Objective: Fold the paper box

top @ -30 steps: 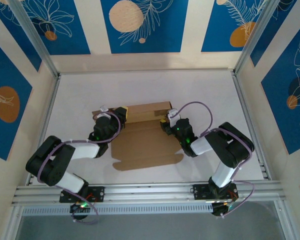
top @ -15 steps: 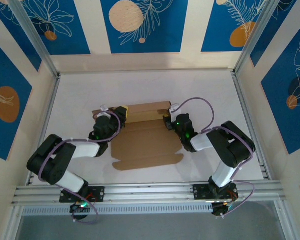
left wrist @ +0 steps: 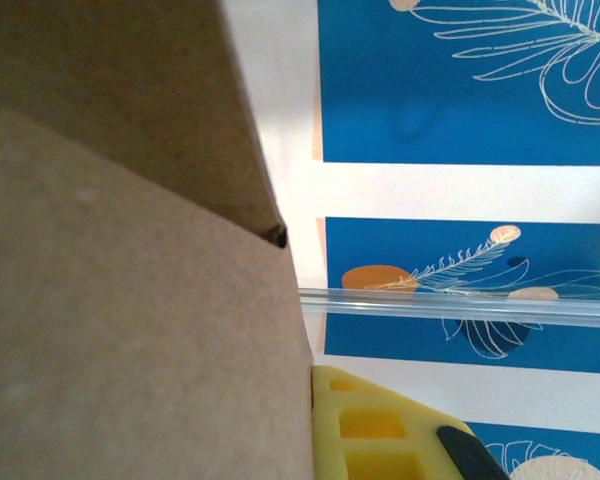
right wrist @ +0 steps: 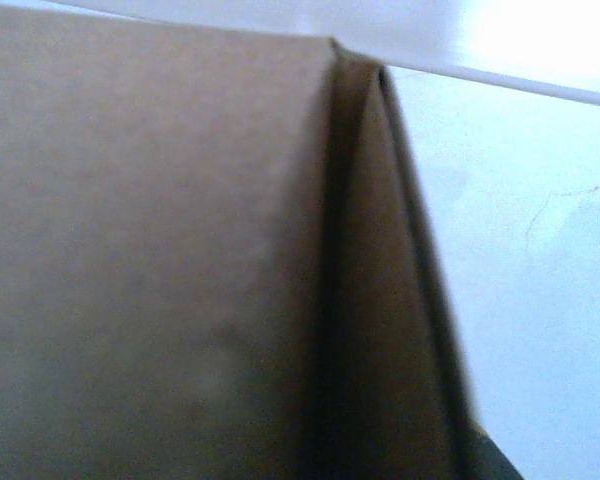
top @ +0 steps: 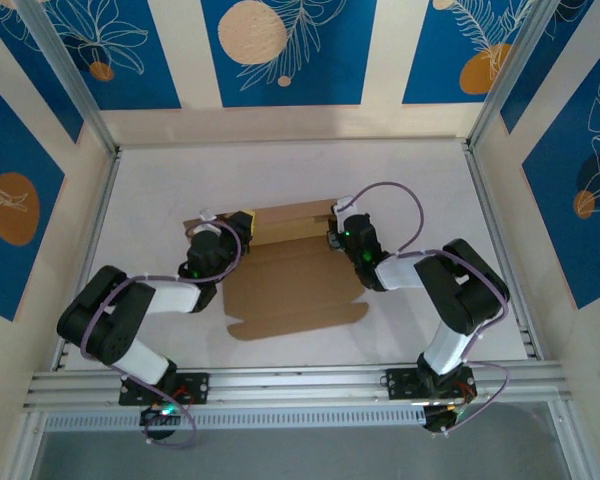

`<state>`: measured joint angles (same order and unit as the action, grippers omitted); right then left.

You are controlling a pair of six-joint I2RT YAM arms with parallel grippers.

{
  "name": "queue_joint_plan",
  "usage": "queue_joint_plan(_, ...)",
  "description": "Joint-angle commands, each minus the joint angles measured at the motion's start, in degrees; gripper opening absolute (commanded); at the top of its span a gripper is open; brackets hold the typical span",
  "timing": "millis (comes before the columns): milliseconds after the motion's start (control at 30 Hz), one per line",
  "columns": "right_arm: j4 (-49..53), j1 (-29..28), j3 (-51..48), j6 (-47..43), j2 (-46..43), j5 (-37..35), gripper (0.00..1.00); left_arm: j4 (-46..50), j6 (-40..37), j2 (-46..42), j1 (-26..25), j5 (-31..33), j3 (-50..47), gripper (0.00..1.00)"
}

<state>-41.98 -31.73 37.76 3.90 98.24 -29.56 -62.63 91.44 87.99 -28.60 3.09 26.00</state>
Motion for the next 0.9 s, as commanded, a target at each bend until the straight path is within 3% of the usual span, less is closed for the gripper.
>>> queue_joint_plan(0, 2.7, -1.9, 2.9, -2.5, 3.0, -6.8, 0.0, 3.3, -0.9, 0.1, 0.1, -3.5, 0.2, 0.0)
queue_joint_plan(400, 3.7, -5.6, 8.9, -1.3, 9.1, -28.5, 0.0, 3.5, 0.1, -1.1, -0.3, -3.4, 0.1, 0.0)
queue_joint_plan(700, 11.6, -7.9, 14.4, 5.1, 11.0, -33.9, 0.0, 3.2, 0.4, -0.8, -1.2, -3.3, 0.3, 0.0)
queue_joint_plan(867, 20.0, -7.9, 16.6, 14.2, 11.1, -35.2, 0.0, 3.0, 0.5, -0.6, -1.6, -3.1, 0.3, 0.0)
